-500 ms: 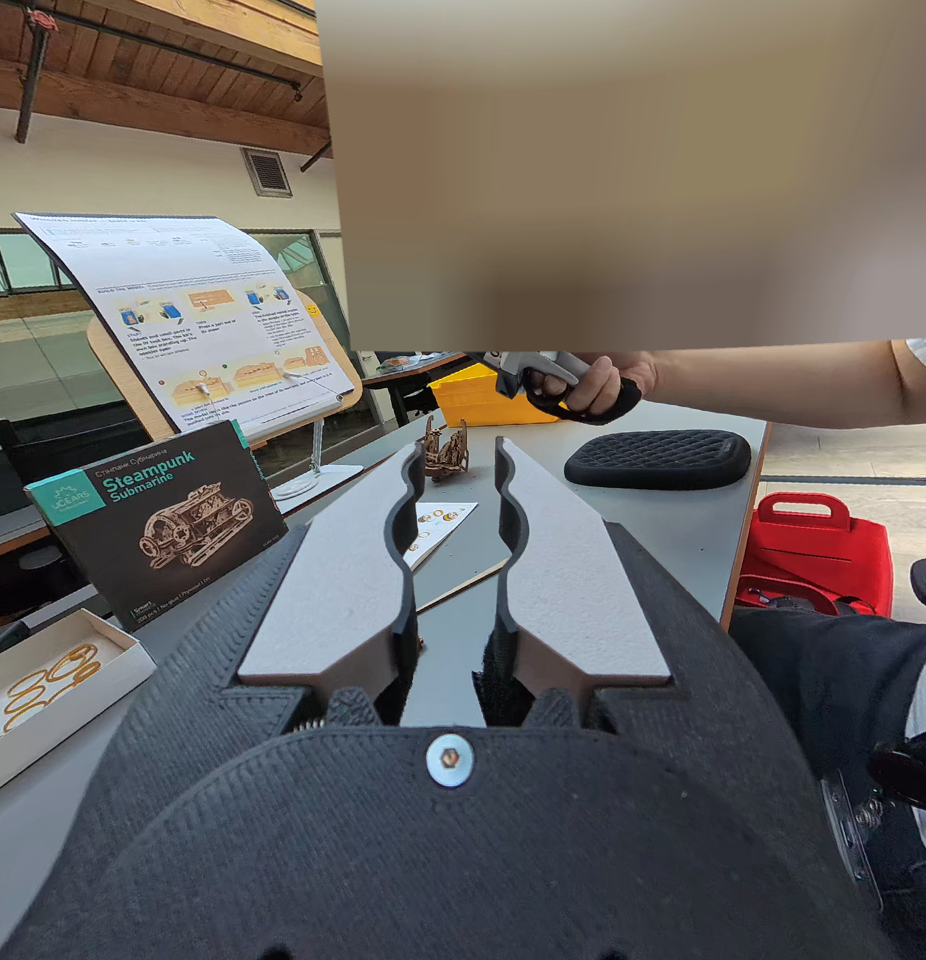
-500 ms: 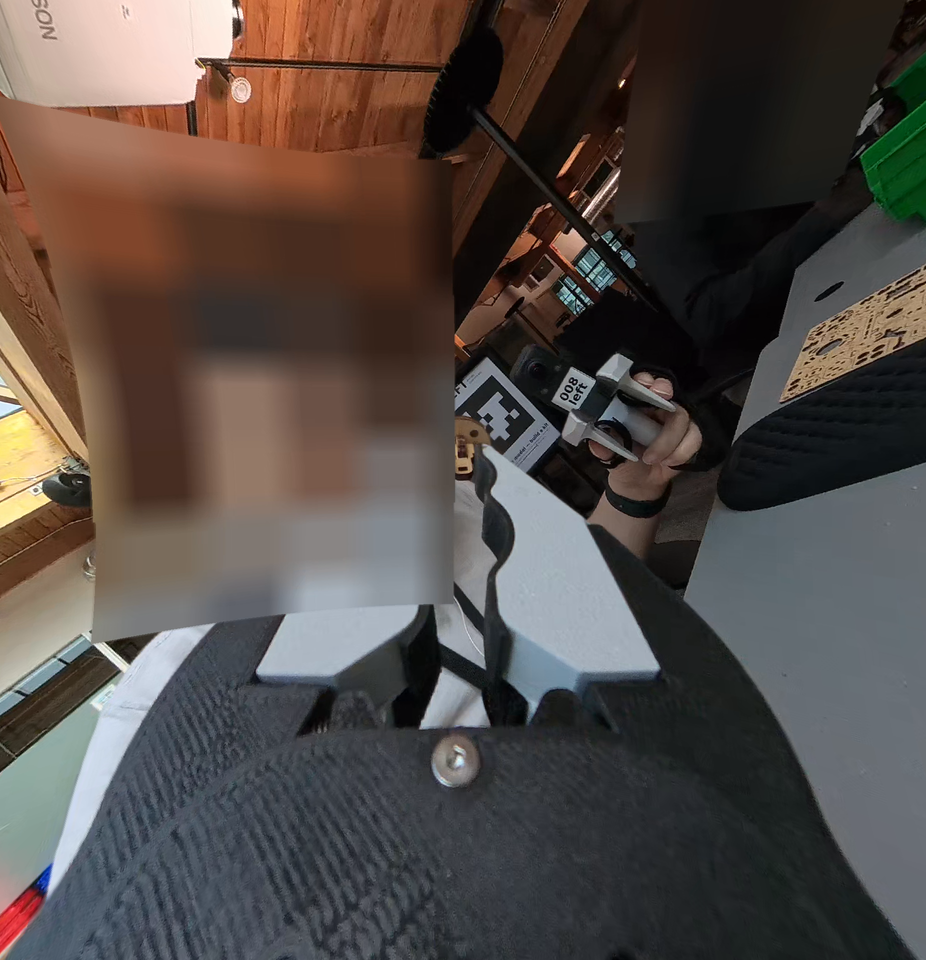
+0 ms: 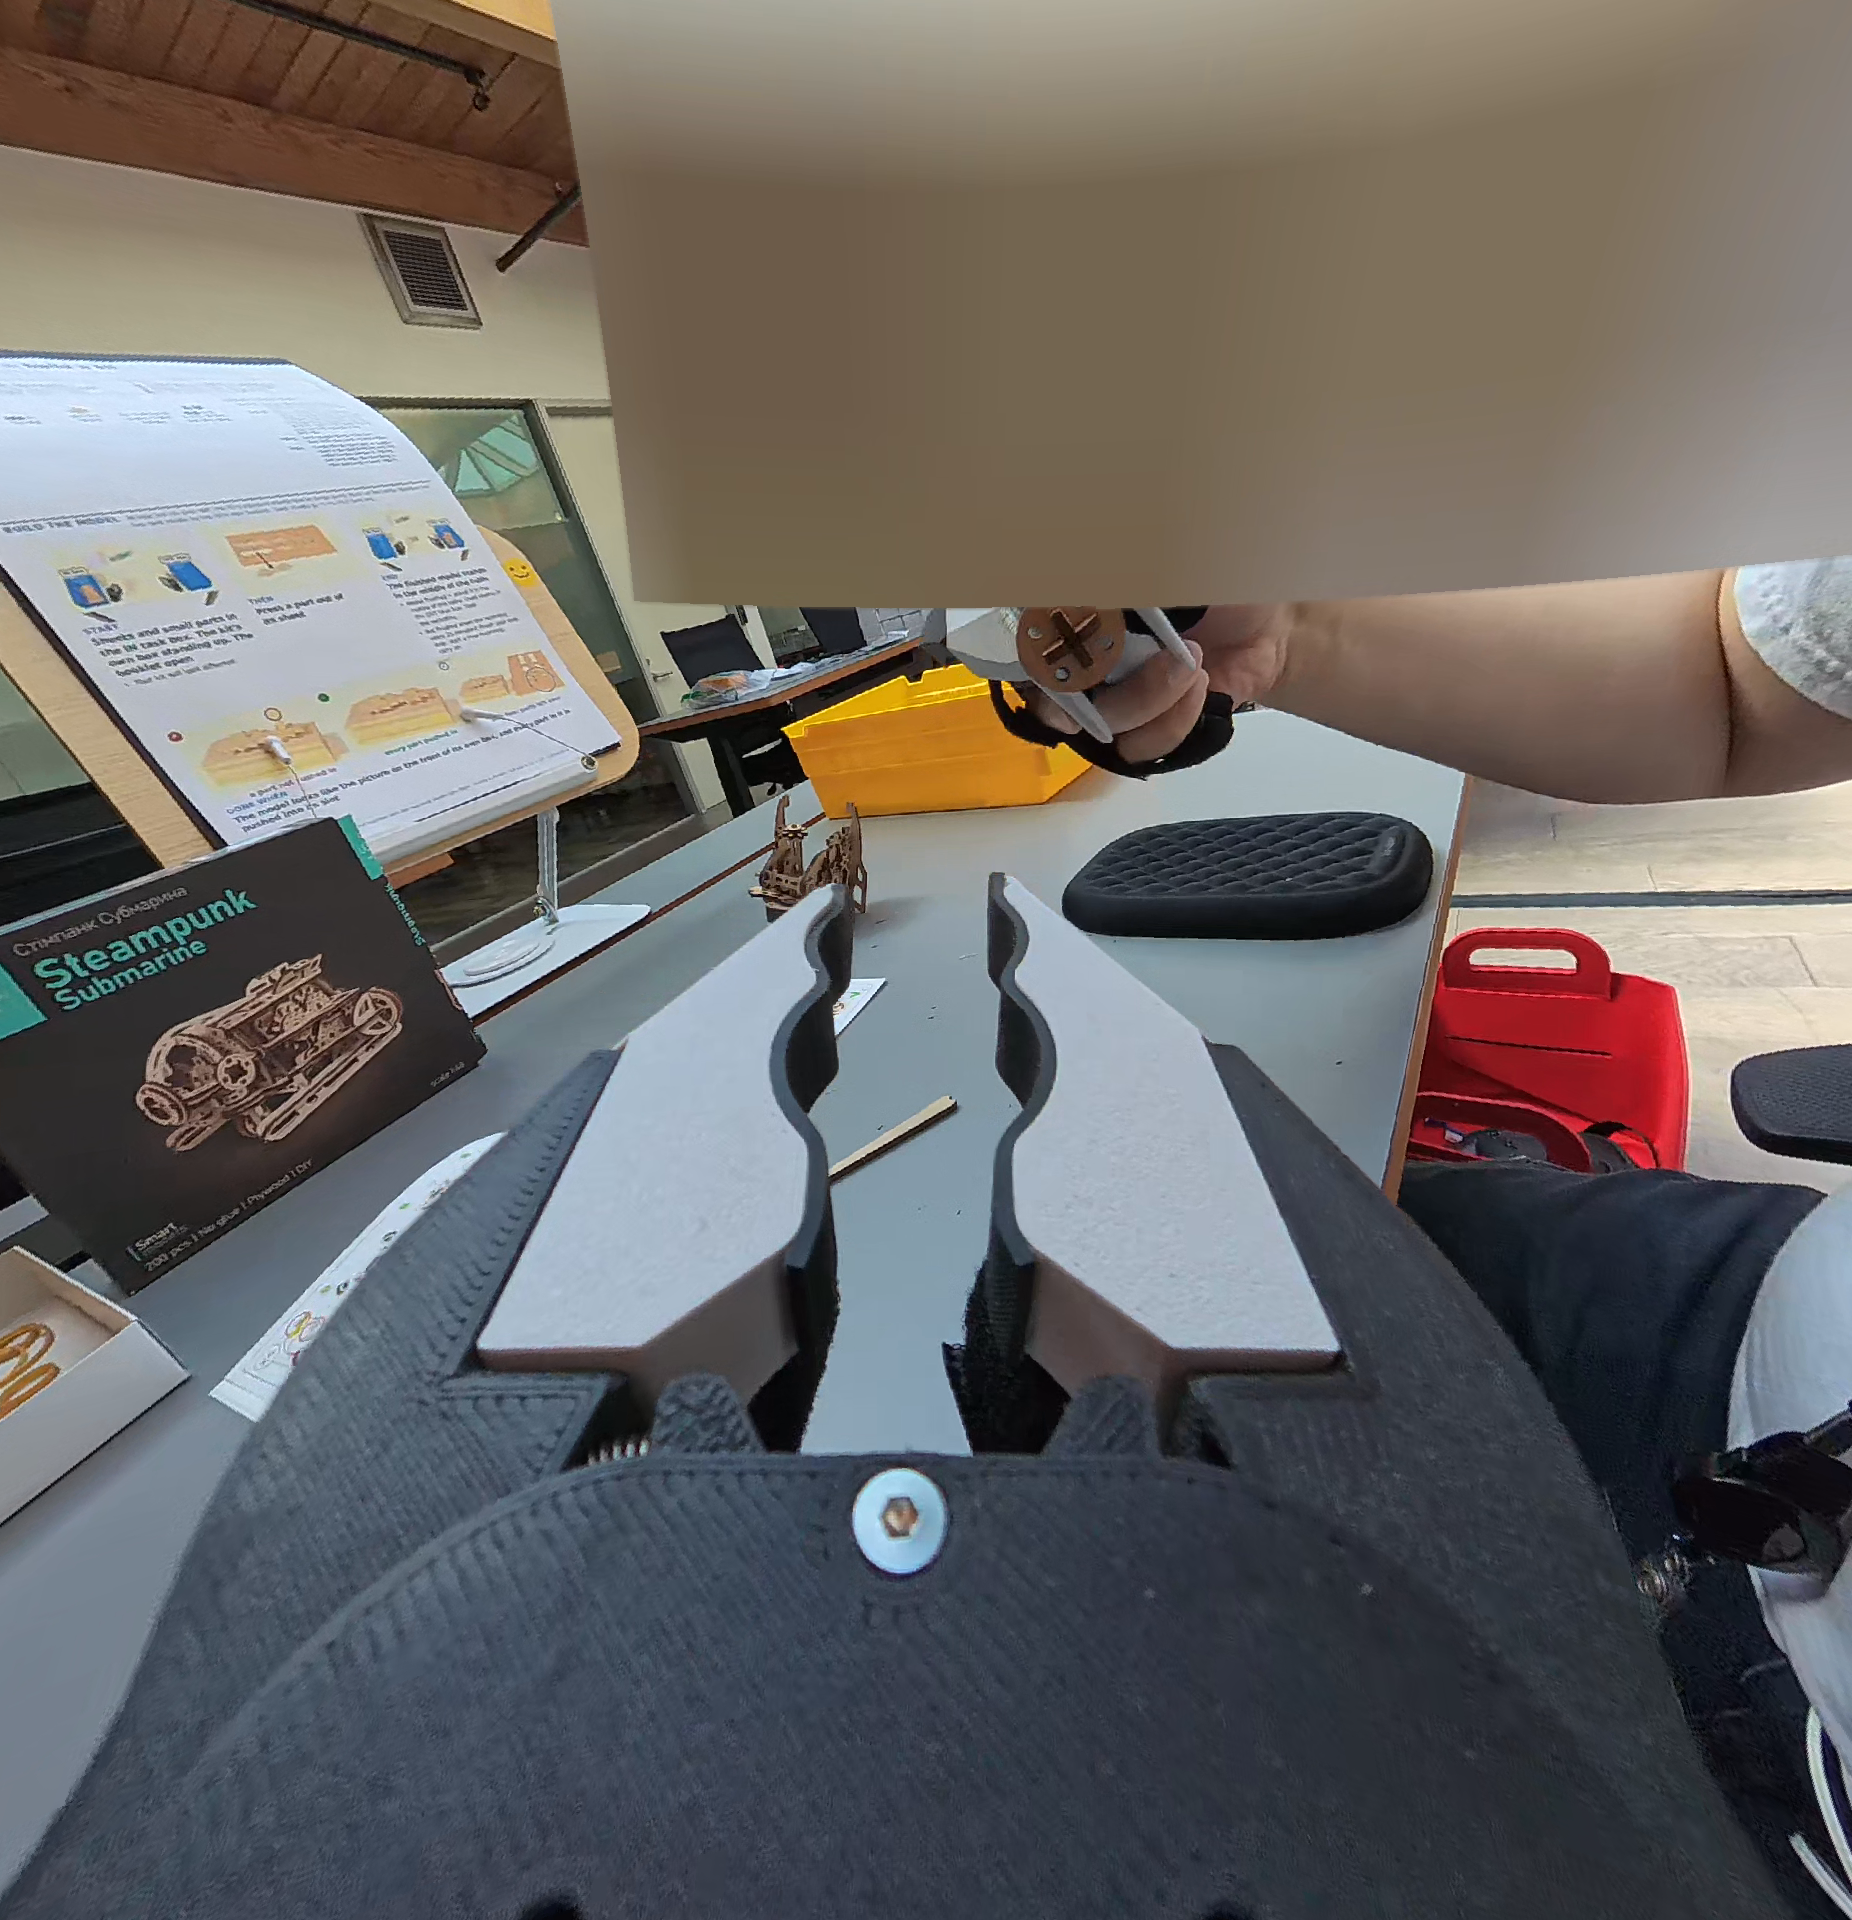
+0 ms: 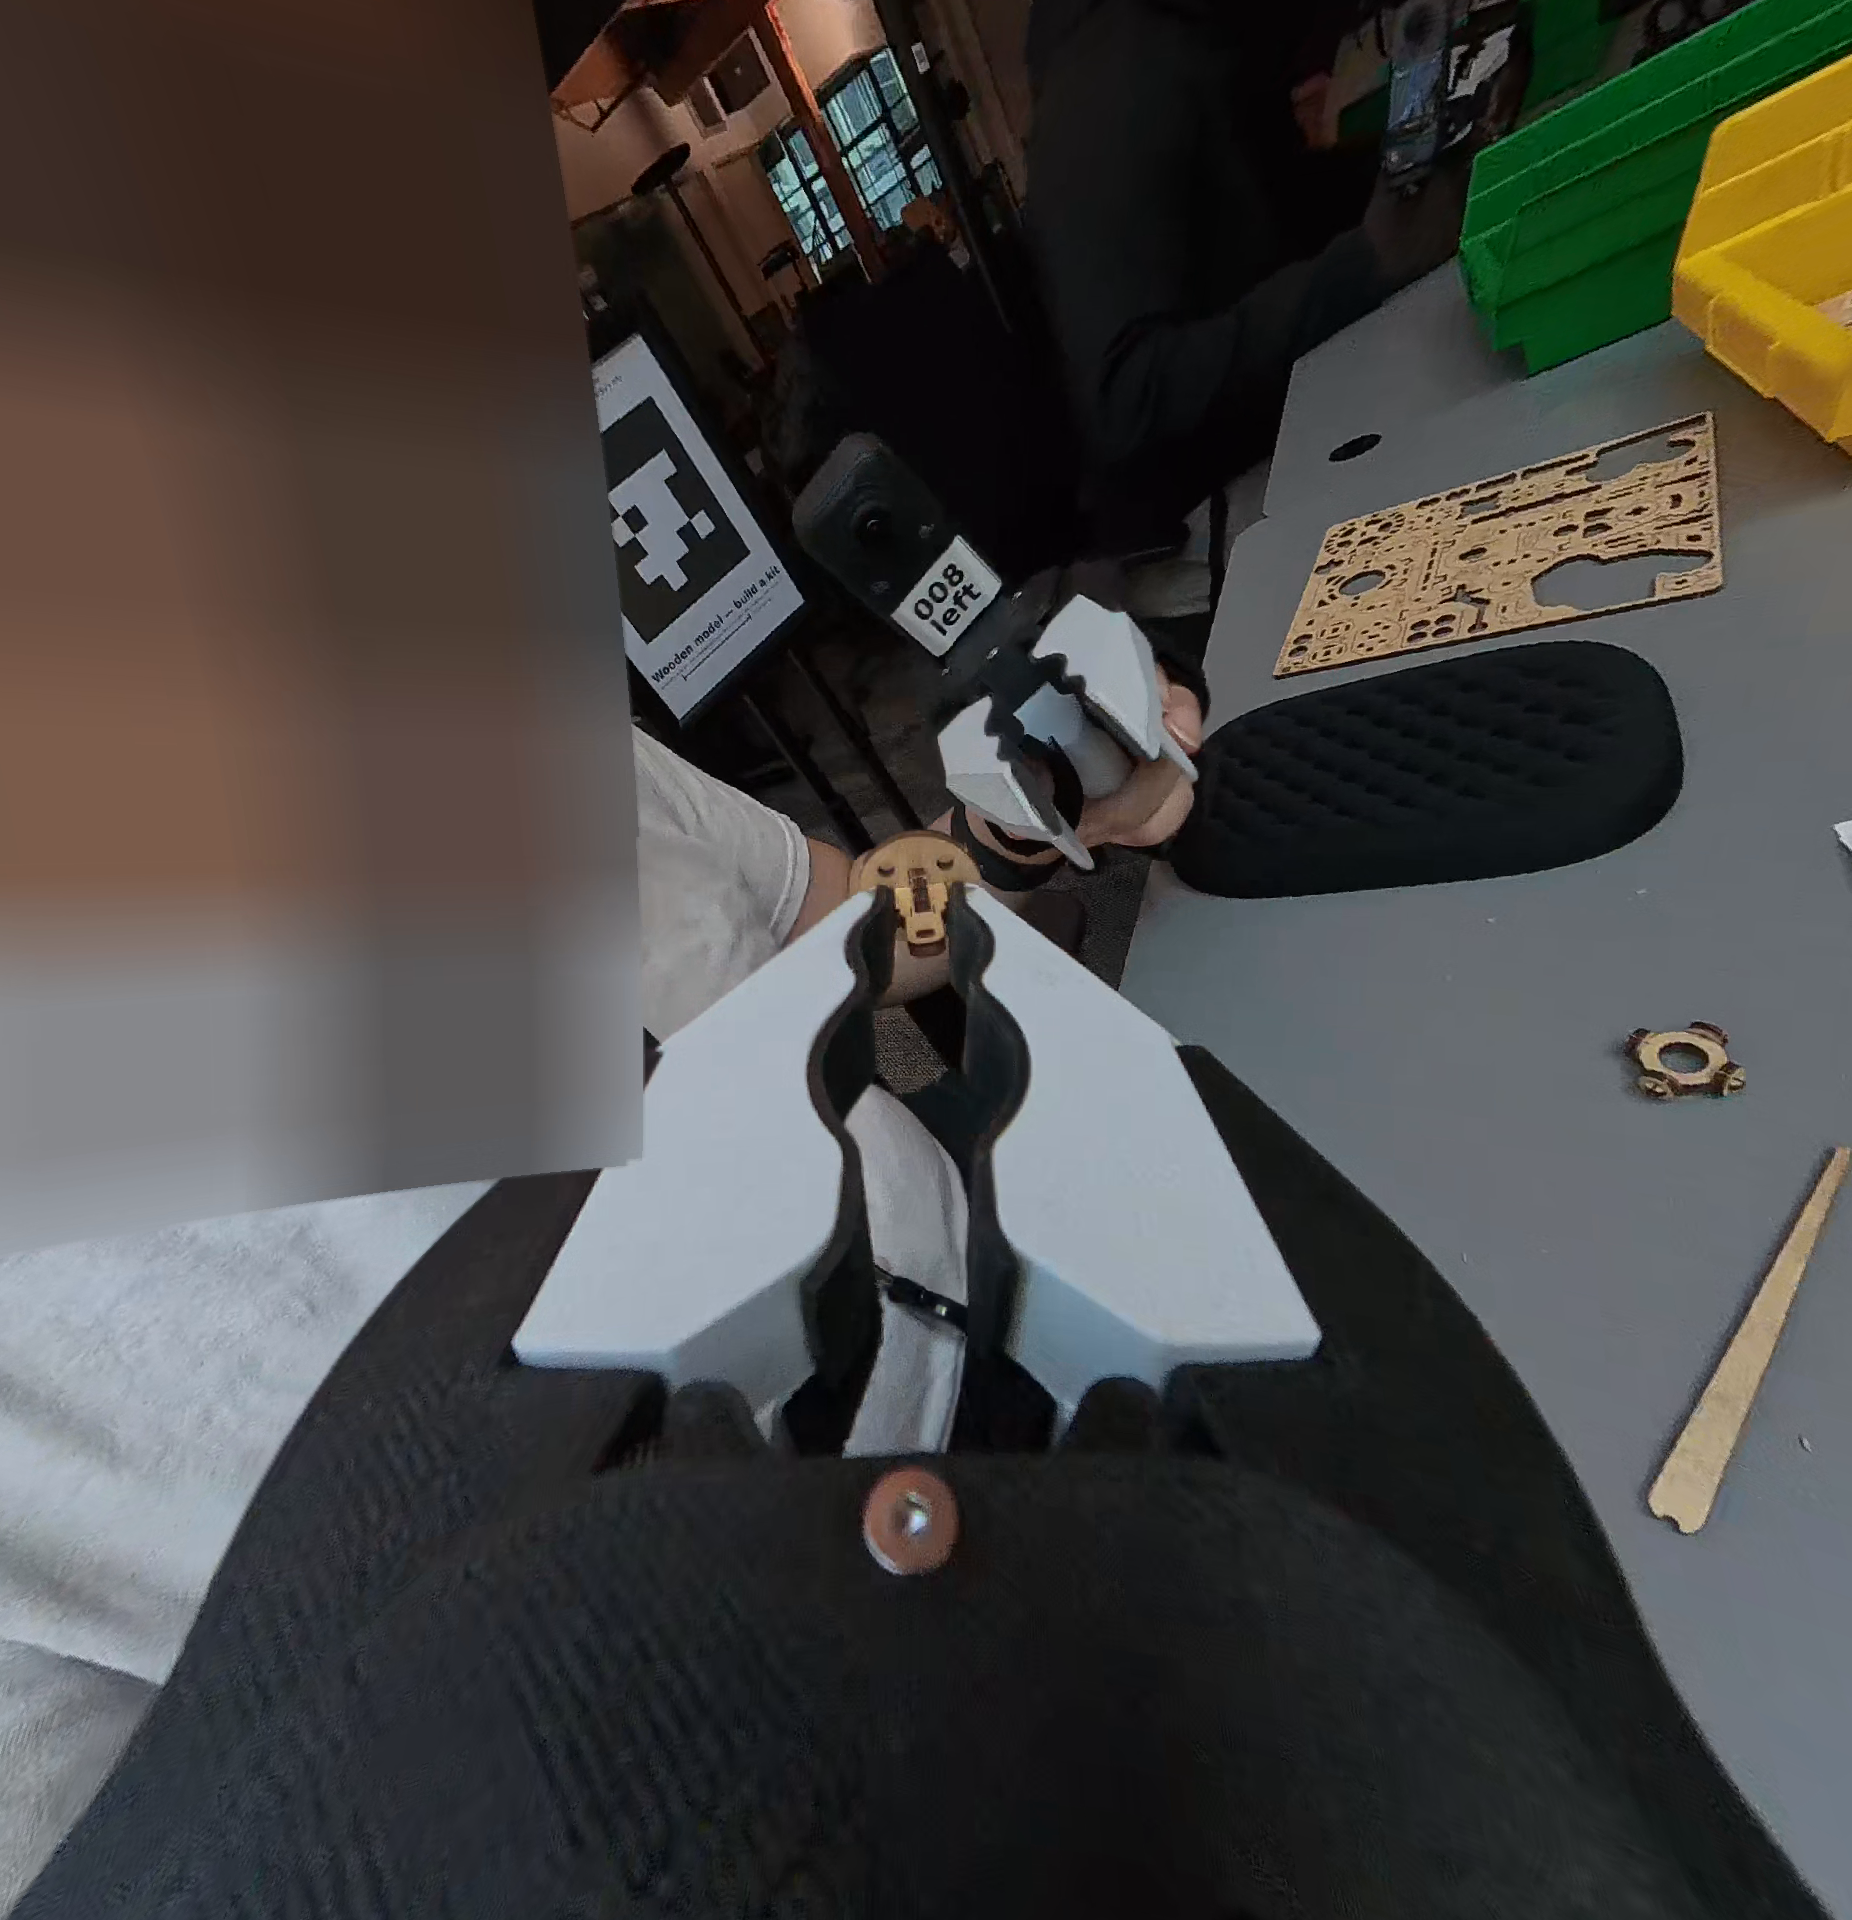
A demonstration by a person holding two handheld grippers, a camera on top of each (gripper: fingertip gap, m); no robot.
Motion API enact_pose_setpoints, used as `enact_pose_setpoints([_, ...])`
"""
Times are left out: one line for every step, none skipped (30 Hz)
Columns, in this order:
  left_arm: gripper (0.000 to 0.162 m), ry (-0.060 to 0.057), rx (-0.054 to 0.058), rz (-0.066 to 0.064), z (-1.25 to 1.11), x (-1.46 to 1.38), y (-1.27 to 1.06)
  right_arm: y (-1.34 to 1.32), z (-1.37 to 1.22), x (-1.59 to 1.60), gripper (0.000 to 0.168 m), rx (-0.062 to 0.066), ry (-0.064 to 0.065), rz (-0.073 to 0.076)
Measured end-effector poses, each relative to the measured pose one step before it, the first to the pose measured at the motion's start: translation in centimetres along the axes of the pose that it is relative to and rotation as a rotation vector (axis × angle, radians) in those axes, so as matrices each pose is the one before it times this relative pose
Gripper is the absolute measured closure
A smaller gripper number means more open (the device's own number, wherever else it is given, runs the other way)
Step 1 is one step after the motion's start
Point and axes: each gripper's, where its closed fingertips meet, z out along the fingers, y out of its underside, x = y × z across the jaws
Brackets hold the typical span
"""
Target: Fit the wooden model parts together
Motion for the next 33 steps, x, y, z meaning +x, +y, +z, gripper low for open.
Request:
enact_pose_setpoints([0.138,0.0085,0.0031,-0.0059,0.134,0.204,-0.029,0.121,0.142,-0.072,0.16,-0.0118,0.0041,-0.0064])
enact_pose_setpoints([0.138,0.0114,0.0059,-0.0094,0.154,0.274,-0.08,0.146,0.102,-0.045,0.16,-0.0111,0.0029,-0.0055])
enact_pose_setpoints([0.138,0.0157,0.0082,-0.0142,0.182,0.332,-0.091,0.115,0.076,-0.002,0.16,-0.009,0.0035,-0.0062])
enact_pose_setpoints([0.138,0.02,0.0107,-0.0213,0.204,0.388,-0.123,0.113,0.04,0.079,0.16,-0.0084,0.0087,-0.0074])
enact_pose_setpoints([0.138,0.022,0.0138,-0.0298,0.238,0.406,-0.151,0.109,0.02,0.101,0.16,-0.0083,0.0098,-0.0071])
enact_pose_setpoints([0.138,0.0225,0.0161,-0.0398,0.286,0.373,-0.16,0.071,0.027,0.101,0.16,-0.0066,0.011,-0.0106])
enact_pose_setpoints([0.137,0.0244,0.0178,-0.0498,0.341,0.357,-0.157,0.152,0.042,0.09,0.16,-0.0134,0.0126,-0.017])
enact_pose_setpoints([0.135,0.0252,0.0195,-0.0591,0.377,0.307,-0.157,0.193,0.074,0.03,0.16,-0.0174,0.0133,-0.0302])
enact_pose_setpoints([0.133,0.0182,0.0153,-0.0683,0.387,0.122,-0.071,0.247,0.09,0.065,0.16,-0.0237,0.022,-0.0427])
enact_pose_setpoints([0.131,0.0132,0.0073,-0.0747,0.39,-0.059,0.082,0.253,0.111,0.045,0.16,-0.0259,0.0276,-0.0564])
enact_pose_setpoints([0.129,0.0234,0.003,-0.0768,0.363,0.026,0.153,0.175,0.083,0.028,0.16,-0.0222,0.0339,-0.0744])
enact_pose_setpoints([0.127,0.0376,0.0032,-0.0739,0.32,0.201,0.154,0.197,0.026,0.14,0.16,-0.0246,0.0456,-0.0857])
enact_pose_setpoints([0.125,0.0396,0.0047,-0.067,0.293,0.213,0.137,0.069,-0.037,0.248,0.16,-0.0185,0.0519,-0.0802])
enact_pose_setpoints([0.12,0.033,0.0056,-0.0544,0.264,0.147,0.116,-0.005,-0.066,0.175,0.16,-0.0128,0.042,-0.0617])
enact_pose_setpoints([0.115,0.0254,0.0054,-0.04,0.247,0.101,0.105,-0.084,-0.058,-0.164,0.16,-0.0072,0.0108,-0.0424])
enact_pose_setpoints([0.112,0.019,0.0045,-0.0297,0.258,0.066,0.071,-0.171,-0.051,-0.164,0.16,0.0015,0.0035,-0.0268])
enact_pose_setpoints([0.111,0.0128,0.0022,-0.0203,0.259,0.026,0.07,-0.063,-0.042,0.008,0.16,-0.0026,0.0106,-0.0218])
enact_pose_setpoints([0.111,0.0056,-0.0001,-0.0145,0.259,-0.048,0.077,-0.002,-0.017,-0.068,0.16,-0.005,0.0079,-0.035])
enact_pose_setpoints([0.112,0.0026,-0.0024,-0.0148,0.263,-0.075,0.085,-0.052,-0.024,-0.022,0.16,-0.0005,0.0146,-0.0467])
enact_pose_setpoints([0.112,0.0074,-0.0032,-0.0195,0.252,-0.045,0.095,-0.071,-0.022,-0.058,0.16,0.0005,0.0152,-0.0508])
enact_pose_setpoints([0.113,0.0207,0.0012,-0.0264,0.211,0.124,0.019,0.021,0.005,-0.137,0.16,-0.0076,0.0106,-0.0507])
enact_pose_setpoints([0.115,0.0271,0.0053,-0.0308,0.153,0.162,-0.044,0.025,-0.003,-0.087,0.16,-0.0089,0.0137,-0.0507])
enact_pose_setpoints([0.117,0.0241,0.0066,-0.0299,0.102,0.105,-0.058,0.049,0.003,-0.157,0.16,-0.0091,0.009,-0.0494])
enact_pose_setpoints([0.118,0.026,0.0066,-0.0208,0.072,0.172,-0.046,0.008,0.007,-0.133,0.16,-0.0067,0.0088,-0.0413])
enact_pose_setpoints([0.122,0.0187,0.0027,-0.0103,0.055,0.123,0.034,-0.046,0.039,-0.218,0.16,0.0,0.0006,-0.0356])
enact_pose_setpoints([0.126,0.0021,-0.0053,0.0031,0.017,-0.079,0.16,-0.036,0.057,-0.146,0.16,-0.0021,0.0033,-0.0283])
enact_pose_setpoints([0.133,-0.0033,-0.0096,0.0175,-0.009,-0.077,0.221,-0.115,0.022,-0.081,0.16,0.0036,0.0071,-0.0245])
enact_pose_setpoints([0.137,-0.0002,-0.0041,0.0229,-0.045,0.097,0.1,0.146,0.043,-0.121,0.16,-0.0103,0.0016,-0.02])
enact_pose_setpoints([0.14,-0.0104,-0.0043,0.0224,-0.041,0.003,0.06,0.146,0.038,0.002,0.159,-0.0076,0.0066,-0.0114])
enact_pose_setpoints([0.14,-0.0095,-0.0102,0.0268,-0.02,0.042,0.119,-0.011,0.022,-0.137,0.159,0.0049,-0.0044,-0.0056])
enact_pose_setpoints([0.14,-0.008,-0.0087,0.0236,-0.025,0.049,0.055,-0.08,0.03,-0.086,0.159,0.0112,-0.0033,-0.0006])
enact_pose_setpoints([0.141,-0.0126,-0.0033,0.0213,-0.049,-0.026,-0.026,0.004,0.047,0.052,0.159,0.0054,0.0033,0.0023])
enact_pose_setpoints([0.141,-0.0081,-0.0015,0.0198,-0.044,0.008,-0.004,-0.013,0.026,0.0,0.159,0.0039,-0.0001,-0.0003])
